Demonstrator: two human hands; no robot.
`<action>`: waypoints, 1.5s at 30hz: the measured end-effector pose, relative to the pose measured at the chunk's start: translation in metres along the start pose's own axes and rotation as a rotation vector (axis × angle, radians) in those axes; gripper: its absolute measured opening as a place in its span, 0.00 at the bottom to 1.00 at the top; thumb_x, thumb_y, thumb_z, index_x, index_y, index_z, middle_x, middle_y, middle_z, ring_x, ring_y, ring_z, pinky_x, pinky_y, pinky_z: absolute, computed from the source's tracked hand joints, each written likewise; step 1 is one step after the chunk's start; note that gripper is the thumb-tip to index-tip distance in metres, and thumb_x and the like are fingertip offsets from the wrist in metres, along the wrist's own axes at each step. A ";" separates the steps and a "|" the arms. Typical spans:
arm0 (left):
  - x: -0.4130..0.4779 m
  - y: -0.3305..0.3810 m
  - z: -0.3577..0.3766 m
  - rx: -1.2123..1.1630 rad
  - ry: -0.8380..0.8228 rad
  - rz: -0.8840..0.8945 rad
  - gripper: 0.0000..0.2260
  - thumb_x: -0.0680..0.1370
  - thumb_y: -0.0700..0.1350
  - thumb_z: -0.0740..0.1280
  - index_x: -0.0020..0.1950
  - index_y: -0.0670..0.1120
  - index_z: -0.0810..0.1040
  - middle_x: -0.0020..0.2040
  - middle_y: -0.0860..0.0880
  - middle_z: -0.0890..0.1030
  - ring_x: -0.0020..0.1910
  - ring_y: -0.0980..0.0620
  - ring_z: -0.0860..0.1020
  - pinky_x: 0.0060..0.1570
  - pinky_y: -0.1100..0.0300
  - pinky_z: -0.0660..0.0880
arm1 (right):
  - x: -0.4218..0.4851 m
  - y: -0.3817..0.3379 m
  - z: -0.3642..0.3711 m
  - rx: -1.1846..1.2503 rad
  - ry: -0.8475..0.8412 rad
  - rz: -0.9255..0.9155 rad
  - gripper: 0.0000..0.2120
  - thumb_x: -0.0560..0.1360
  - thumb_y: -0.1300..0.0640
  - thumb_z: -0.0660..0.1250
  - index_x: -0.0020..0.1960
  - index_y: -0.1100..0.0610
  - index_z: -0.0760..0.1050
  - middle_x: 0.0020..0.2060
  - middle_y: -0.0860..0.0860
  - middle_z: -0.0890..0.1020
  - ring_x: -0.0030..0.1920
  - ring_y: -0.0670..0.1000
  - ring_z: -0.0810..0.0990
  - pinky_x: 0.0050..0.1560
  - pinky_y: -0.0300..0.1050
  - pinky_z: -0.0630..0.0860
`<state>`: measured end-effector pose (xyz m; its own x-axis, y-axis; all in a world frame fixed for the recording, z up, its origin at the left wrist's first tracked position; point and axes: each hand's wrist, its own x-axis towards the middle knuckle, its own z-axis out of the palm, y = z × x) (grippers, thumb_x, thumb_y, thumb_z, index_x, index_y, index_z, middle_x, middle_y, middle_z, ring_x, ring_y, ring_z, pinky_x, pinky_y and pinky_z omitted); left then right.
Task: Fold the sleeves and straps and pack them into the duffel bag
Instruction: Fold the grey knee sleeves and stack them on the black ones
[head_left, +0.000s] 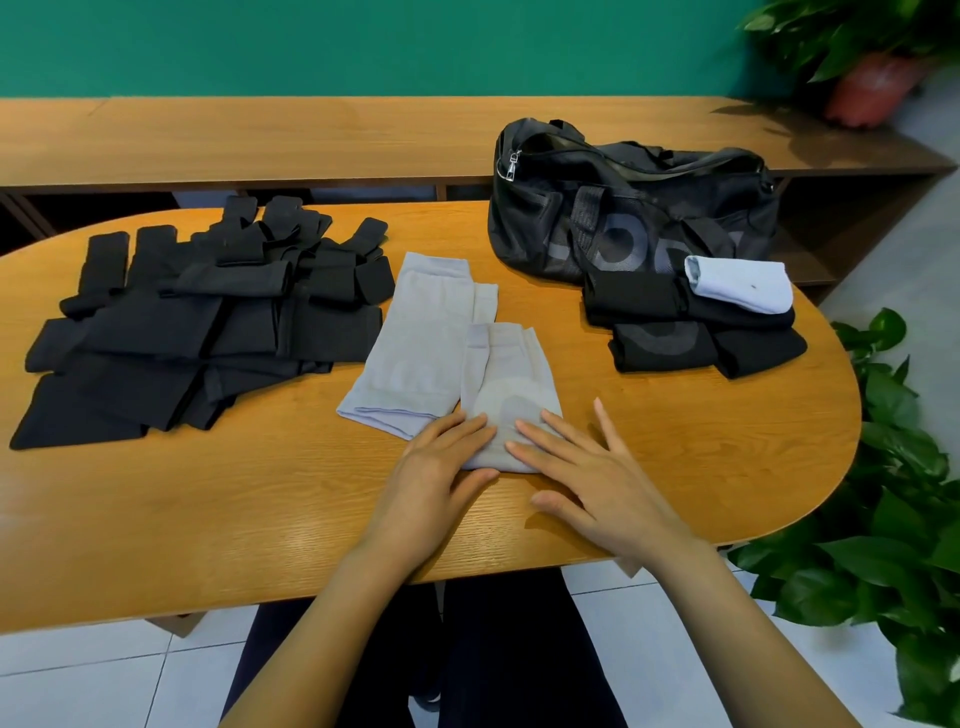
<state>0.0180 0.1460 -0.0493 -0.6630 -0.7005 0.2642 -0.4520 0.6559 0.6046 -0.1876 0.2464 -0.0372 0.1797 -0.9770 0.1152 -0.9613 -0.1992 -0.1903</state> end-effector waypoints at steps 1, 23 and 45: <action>0.000 0.000 0.000 0.003 0.010 0.001 0.22 0.77 0.53 0.68 0.70 0.49 0.75 0.69 0.53 0.75 0.72 0.56 0.66 0.71 0.57 0.65 | 0.000 0.000 0.000 0.003 0.019 0.001 0.29 0.80 0.32 0.42 0.77 0.42 0.58 0.77 0.40 0.59 0.78 0.43 0.51 0.76 0.61 0.37; -0.008 0.019 -0.005 0.040 0.203 -0.111 0.27 0.74 0.68 0.59 0.64 0.53 0.78 0.48 0.55 0.79 0.50 0.55 0.75 0.55 0.64 0.60 | 0.000 -0.003 -0.007 0.143 0.447 0.269 0.24 0.76 0.35 0.57 0.58 0.50 0.81 0.43 0.40 0.76 0.49 0.43 0.72 0.66 0.44 0.62; -0.005 0.011 -0.001 0.253 -0.157 0.077 0.30 0.80 0.65 0.44 0.79 0.55 0.55 0.77 0.59 0.54 0.77 0.63 0.47 0.76 0.49 0.36 | 0.000 -0.007 0.004 -0.143 0.031 0.101 0.31 0.82 0.35 0.43 0.79 0.49 0.55 0.78 0.45 0.57 0.79 0.49 0.45 0.77 0.55 0.40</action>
<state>0.0170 0.1566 -0.0432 -0.7764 -0.6066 0.1711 -0.5177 0.7686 0.3757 -0.1801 0.2471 -0.0401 0.0760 -0.9882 0.1330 -0.9945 -0.0849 -0.0620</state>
